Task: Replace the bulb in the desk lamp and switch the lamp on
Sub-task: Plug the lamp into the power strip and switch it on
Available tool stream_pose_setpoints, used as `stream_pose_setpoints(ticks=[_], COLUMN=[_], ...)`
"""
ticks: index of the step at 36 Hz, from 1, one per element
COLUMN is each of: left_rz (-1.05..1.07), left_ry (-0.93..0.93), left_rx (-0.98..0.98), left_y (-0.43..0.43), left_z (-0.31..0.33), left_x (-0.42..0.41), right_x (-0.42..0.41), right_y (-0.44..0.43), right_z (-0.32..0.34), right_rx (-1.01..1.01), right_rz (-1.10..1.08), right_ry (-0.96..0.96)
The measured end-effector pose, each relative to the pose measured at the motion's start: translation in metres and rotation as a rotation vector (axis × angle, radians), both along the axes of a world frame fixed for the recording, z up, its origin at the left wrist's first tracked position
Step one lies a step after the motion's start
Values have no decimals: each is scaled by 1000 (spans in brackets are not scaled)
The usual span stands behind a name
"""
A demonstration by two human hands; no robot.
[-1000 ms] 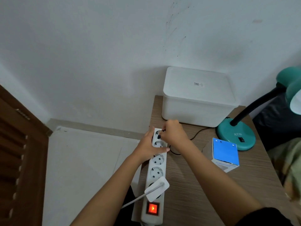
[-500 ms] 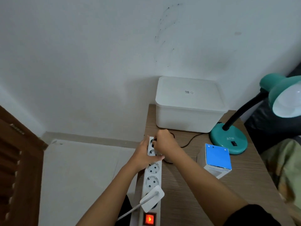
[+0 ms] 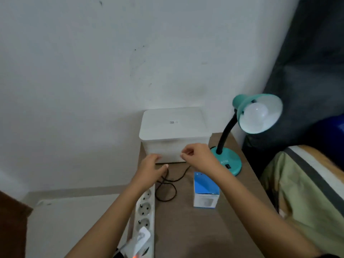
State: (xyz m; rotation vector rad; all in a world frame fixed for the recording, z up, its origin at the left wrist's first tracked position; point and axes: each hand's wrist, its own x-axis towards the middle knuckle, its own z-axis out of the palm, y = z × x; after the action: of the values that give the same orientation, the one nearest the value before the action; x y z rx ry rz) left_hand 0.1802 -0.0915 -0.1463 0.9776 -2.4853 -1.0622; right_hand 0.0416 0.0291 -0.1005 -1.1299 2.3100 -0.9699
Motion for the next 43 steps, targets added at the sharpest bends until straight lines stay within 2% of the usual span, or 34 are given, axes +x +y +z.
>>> stream_pose_setpoints(ticks=[5,11,16,27,34,43], left_rz=[-124,-320,-363,-451,-467,-479], left_ry=[50,-80,-159,-237,-212,-131], left_rx=[-13,139,177,47,51,26], left_y=[34,74,65,68,62,71], left_z=[14,-1,-47,-53,-62,-56], left_x=[-65,-134,-179,-206,-204,-204], right_x=[-50,-99,-118,-132,-131,-125], right_y=[58,104,110,87,84,83], right_z=[-3,-47,-82,-114,-118,-118], right_rx=[-71,-77,-43,-42,-26,-154], right_rz=[-212,-411,-444,-441,-452,-520], right_ry=[24,-130,-143,-121,-119,-217])
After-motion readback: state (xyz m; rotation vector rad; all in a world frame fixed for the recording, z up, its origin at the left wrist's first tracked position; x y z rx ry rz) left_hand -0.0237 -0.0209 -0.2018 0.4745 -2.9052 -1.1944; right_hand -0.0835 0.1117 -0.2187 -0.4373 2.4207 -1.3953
